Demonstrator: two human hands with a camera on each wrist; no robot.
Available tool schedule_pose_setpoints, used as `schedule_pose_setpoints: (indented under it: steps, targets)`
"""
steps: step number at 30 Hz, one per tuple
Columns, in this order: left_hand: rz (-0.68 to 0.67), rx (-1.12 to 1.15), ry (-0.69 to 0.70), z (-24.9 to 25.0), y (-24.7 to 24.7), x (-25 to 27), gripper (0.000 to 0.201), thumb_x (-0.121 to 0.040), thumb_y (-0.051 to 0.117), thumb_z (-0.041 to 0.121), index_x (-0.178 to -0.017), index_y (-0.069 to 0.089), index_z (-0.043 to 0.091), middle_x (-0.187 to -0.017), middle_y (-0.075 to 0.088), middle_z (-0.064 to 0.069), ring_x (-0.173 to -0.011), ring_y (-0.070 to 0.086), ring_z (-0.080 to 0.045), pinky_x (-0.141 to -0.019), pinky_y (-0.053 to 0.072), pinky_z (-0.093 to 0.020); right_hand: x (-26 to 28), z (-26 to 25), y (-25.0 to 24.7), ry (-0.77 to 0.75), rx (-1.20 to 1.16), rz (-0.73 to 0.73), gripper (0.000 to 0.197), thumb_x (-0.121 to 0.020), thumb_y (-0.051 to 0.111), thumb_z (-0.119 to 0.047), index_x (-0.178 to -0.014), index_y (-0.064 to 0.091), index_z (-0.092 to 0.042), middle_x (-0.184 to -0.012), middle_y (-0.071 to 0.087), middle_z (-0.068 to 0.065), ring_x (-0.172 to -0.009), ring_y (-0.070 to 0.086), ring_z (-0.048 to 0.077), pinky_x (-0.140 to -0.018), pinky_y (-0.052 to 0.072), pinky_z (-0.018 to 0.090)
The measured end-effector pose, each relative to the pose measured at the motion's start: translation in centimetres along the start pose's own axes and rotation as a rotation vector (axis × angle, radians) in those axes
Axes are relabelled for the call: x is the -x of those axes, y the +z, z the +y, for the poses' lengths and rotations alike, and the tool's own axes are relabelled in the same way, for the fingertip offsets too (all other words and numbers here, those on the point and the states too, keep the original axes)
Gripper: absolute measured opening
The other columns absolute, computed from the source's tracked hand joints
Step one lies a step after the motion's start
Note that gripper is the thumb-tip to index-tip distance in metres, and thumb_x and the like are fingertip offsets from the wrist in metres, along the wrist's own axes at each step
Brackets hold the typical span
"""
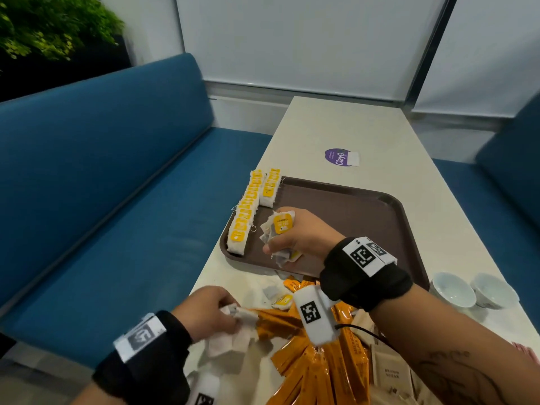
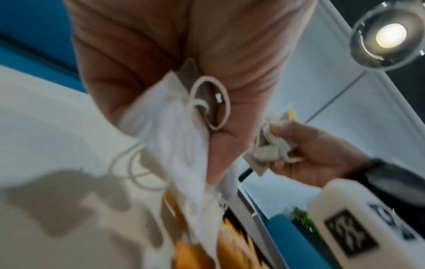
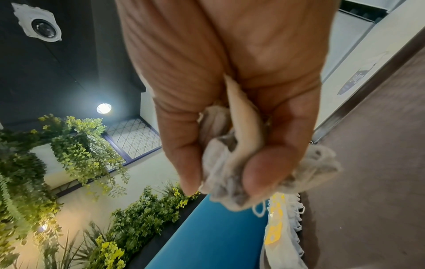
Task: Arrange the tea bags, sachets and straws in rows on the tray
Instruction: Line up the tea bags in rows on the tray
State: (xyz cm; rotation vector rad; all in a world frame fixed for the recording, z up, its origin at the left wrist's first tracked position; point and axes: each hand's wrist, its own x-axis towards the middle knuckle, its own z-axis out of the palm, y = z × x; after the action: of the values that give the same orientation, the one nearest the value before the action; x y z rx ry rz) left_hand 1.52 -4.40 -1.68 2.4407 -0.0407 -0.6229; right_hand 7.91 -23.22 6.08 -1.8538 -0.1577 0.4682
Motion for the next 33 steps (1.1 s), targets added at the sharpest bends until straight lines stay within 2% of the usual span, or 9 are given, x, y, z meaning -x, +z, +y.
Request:
schedule_pose_setpoints:
  steps: [6, 11, 15, 17, 19, 22, 26, 29, 33]
  targets:
    - [-0.154, 0.471, -0.064, 0.4, -1.7, -0.6, 0.027, -0.062, 0.075, 0.018, -0.086, 0.064, 0.017, -0.087, 0.066, -0.003, -0.073, 0.062, -0.016, -0.065, 0.052, -0.026, -0.5, 0.0, -0.8, -0.020, -0.023, -0.011, 0.027, -0.073, 0.073, 0.007, -0.076, 0.057, -0.016, -0.058, 0.063, -0.010, -0.048, 0.060, 0.000, -0.044, 0.048, 0.016]
    - [-0.126, 1.248, -0.175, 2.1, -0.3, -1.9, 0.019, -0.085, 0.053, 0.002, -0.099, 0.063, 0.011, -0.064, 0.061, -0.007, -0.042, 0.055, -0.013, -0.034, 0.041, -0.015, -0.2, -0.7, -0.9, -0.039, -0.205, -0.094, 0.022, -0.077, 0.067, 0.010, -0.084, 0.060, -0.010, -0.060, 0.067, -0.008, -0.054, 0.064, 0.003, -0.050, 0.050, 0.015]
    - [-0.069, 1.437, -0.209, 3.1, -0.5, -3.0, 0.016, -0.090, 0.041, 0.005, -0.087, 0.057, 0.004, -0.052, 0.059, -0.010, -0.037, 0.055, -0.014, -0.031, 0.040, -0.015, 0.1, -0.8, 0.4, -0.016, -0.380, -0.218, 0.030, -0.078, 0.065, 0.010, -0.104, 0.053, 0.017, -0.091, 0.059, 0.031, -0.083, 0.062, 0.035, -0.073, 0.055, 0.036]
    - [-0.066, 1.468, -0.149, 3.4, -0.3, -3.4, 0.023, -0.094, 0.036, 0.006, -0.101, 0.058, 0.002, -0.065, 0.068, -0.016, -0.048, 0.065, -0.020, -0.035, 0.047, -0.019, 0.0, -0.6, 1.2, -0.007, -0.355, -0.251, 0.032, -0.079, 0.063, 0.009, -0.102, 0.047, 0.025, -0.092, 0.049, 0.032, -0.077, 0.050, 0.038, -0.062, 0.053, 0.033]
    - [-0.057, 1.491, -0.116, 3.5, -0.2, -3.5, 0.028, -0.097, 0.036, 0.012, -0.114, 0.056, 0.002, -0.080, 0.071, -0.019, -0.061, 0.070, -0.026, -0.043, 0.054, -0.026, -0.2, -0.3, 1.8, -0.008, -0.297, -0.212, 0.024, -0.080, 0.064, 0.009, -0.098, 0.053, 0.019, -0.086, 0.053, 0.028, -0.066, 0.054, 0.031, -0.053, 0.050, 0.027]
    - [-0.021, 1.526, -0.086, 3.7, 0.1, -3.3, 0.032, -0.099, 0.038, 0.024, -0.122, 0.056, 0.010, -0.094, 0.072, -0.017, -0.074, 0.072, -0.031, -0.052, 0.058, -0.036, -0.6, 0.2, 2.6, -0.007, -0.252, -0.137, 0.027, -0.077, 0.068, 0.007, -0.102, 0.057, 0.007, -0.089, 0.059, 0.023, -0.077, 0.059, 0.032, -0.069, 0.051, 0.041]
    - [-0.070, 1.670, 0.032, 3.8, 0.2, -2.9, 0.034, -0.096, 0.029, 0.015, -0.112, 0.059, 0.019, -0.088, 0.073, -0.011, -0.070, 0.071, -0.031, -0.056, 0.057, -0.046, -0.9, 0.8, 3.5, -0.074, -0.035, 0.023, 0.028, -0.074, 0.073, 0.001, -0.096, 0.057, -0.002, -0.083, 0.060, 0.010, -0.075, 0.059, 0.019, -0.072, 0.052, 0.038]
    - [-0.123, 1.764, 0.064, 4.2, 0.1, -2.5, 0.042, -0.095, 0.034, 0.042, -0.109, 0.064, 0.015, -0.092, 0.072, -0.012, -0.075, 0.070, -0.030, -0.067, 0.056, -0.051, -1.0, 1.3, 4.3, -0.137, 0.139, 0.104, 0.026, -0.070, 0.077, -0.015, -0.087, 0.057, -0.017, -0.087, 0.061, 0.002, -0.079, 0.058, 0.014, -0.073, 0.050, 0.034]
    - [-0.070, 1.713, 0.086, 4.4, 0.5, -2.8, 0.065, -0.067, 0.057, 0.051, -0.121, 0.058, 0.014, -0.107, 0.069, -0.017, -0.087, 0.070, -0.029, -0.074, 0.056, -0.046, -1.3, 2.0, 4.9, -0.211, 0.444, 0.123, 0.030, -0.072, 0.073, -0.029, -0.096, 0.056, -0.024, -0.101, 0.047, 0.000, -0.103, 0.043, 0.018, -0.084, 0.042, 0.031]
